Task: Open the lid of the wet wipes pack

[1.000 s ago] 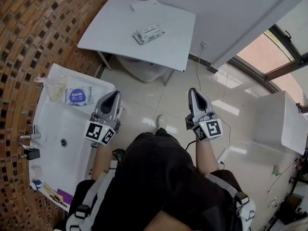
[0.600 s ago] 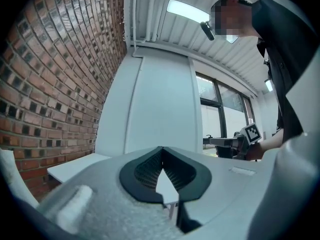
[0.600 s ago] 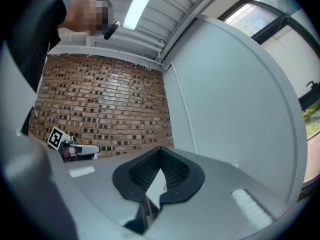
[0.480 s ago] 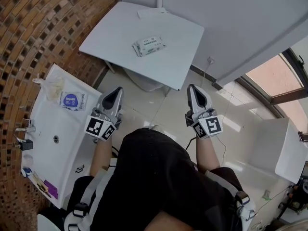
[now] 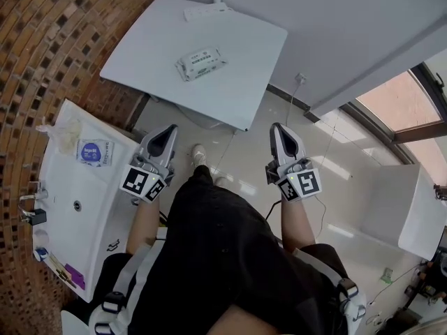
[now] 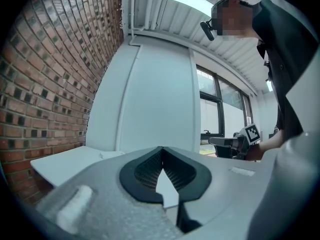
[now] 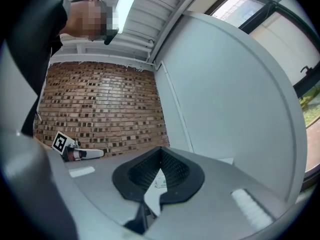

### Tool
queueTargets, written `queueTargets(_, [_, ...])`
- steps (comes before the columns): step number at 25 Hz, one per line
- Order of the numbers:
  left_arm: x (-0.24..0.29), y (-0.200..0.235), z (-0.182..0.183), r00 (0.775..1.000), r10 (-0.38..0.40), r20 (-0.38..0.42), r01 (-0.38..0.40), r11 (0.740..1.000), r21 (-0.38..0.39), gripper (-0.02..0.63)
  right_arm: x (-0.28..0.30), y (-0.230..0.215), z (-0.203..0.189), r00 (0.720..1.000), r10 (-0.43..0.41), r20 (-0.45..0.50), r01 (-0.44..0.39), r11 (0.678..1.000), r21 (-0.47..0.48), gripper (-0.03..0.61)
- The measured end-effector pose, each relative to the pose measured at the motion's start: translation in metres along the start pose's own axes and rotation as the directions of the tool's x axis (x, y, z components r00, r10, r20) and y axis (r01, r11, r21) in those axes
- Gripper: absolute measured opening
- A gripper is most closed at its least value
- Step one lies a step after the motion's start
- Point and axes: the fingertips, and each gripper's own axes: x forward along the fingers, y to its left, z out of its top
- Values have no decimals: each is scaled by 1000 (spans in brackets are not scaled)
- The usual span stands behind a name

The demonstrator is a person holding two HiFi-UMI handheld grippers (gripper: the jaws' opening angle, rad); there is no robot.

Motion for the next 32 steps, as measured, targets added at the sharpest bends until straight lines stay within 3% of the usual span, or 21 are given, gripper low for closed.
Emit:
queueTargets(14, [83,19,-12,991,-131,-6,131,991,-26,2,21,-39,-5,995,-98,-28,98,995,-31,6])
queueTargets(25, [125,121,-11,998,-69,-7,69,998,-5,2,152,-39,0,998,-1,-58,-4,997,-82,6])
queueTargets(32, [158,162,-25,995,-90,-38,88,995,-45,2,215,-37,-7,994,25,-105,-35,995,-97,6])
